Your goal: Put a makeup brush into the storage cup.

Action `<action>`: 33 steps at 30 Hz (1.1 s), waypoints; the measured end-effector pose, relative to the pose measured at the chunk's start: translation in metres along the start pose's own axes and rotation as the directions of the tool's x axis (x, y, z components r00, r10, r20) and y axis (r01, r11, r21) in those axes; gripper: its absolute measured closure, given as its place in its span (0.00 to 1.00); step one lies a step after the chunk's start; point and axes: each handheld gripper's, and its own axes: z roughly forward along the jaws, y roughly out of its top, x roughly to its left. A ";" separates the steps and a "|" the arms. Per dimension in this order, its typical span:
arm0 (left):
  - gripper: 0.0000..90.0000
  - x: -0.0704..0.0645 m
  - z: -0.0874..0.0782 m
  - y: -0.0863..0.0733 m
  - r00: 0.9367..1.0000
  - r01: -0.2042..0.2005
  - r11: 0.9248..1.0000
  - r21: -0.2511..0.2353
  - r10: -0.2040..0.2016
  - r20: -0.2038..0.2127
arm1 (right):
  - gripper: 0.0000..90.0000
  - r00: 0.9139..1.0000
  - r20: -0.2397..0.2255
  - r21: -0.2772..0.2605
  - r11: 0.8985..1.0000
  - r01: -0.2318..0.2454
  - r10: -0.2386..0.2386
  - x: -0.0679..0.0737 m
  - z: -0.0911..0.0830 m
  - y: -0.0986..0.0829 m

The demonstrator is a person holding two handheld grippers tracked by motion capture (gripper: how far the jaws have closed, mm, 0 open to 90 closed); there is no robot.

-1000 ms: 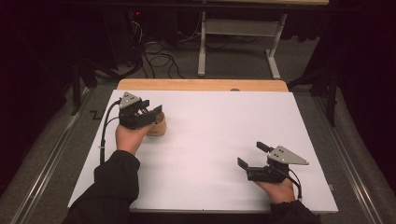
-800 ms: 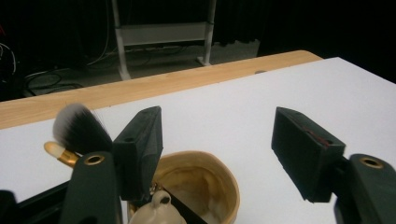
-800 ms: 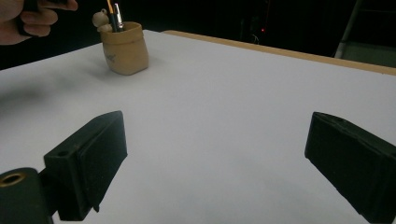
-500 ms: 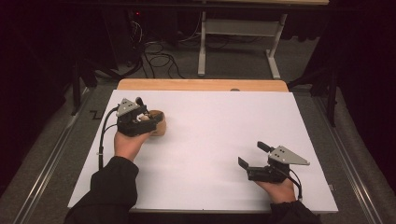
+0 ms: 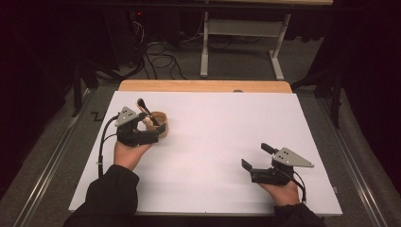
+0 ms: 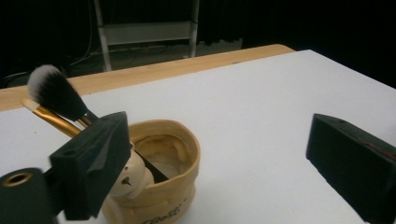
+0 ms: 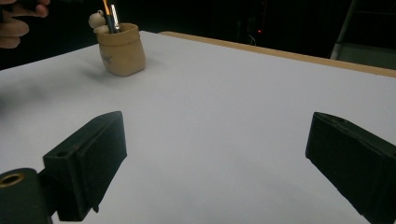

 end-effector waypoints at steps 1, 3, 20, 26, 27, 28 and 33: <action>0.03 -0.001 -0.001 -0.001 1.000 0.001 1.000 -0.001 -0.001 0.003 | 0.06 1.000 0.001 -0.002 1.000 0.000 0.000 0.000 0.000 0.000; 0.00 -0.004 -0.003 -0.002 1.000 -0.005 1.000 -0.001 0.005 0.005 | 0.06 1.000 0.003 -0.003 1.000 0.001 -0.001 0.000 0.000 0.000; 0.00 -0.042 -0.028 -0.032 0.992 -0.093 0.996 0.015 0.091 0.085 | 0.01 1.000 0.011 -0.009 1.000 -0.006 0.006 -0.001 -0.003 0.002; 0.00 -0.045 -0.042 -0.051 0.988 -0.121 0.992 0.028 0.117 0.100 | 0.01 1.000 0.022 -0.016 1.000 -0.008 0.008 -0.003 -0.005 0.003; 0.00 -0.045 -0.044 -0.054 0.987 -0.132 0.991 0.029 0.128 0.096 | 0.01 1.000 0.024 -0.017 1.000 -0.007 0.008 -0.003 -0.005 0.003; 0.00 -0.044 -0.047 -0.058 0.986 -0.136 0.990 0.025 0.133 0.097 | 0.01 1.000 0.025 -0.017 1.000 -0.007 0.007 -0.003 -0.005 0.003; 0.00 -0.043 -0.048 -0.068 0.985 -0.098 0.995 0.029 0.093 0.144 | 0.01 0.999 0.031 -0.015 1.000 -0.011 0.011 -0.004 -0.005 0.001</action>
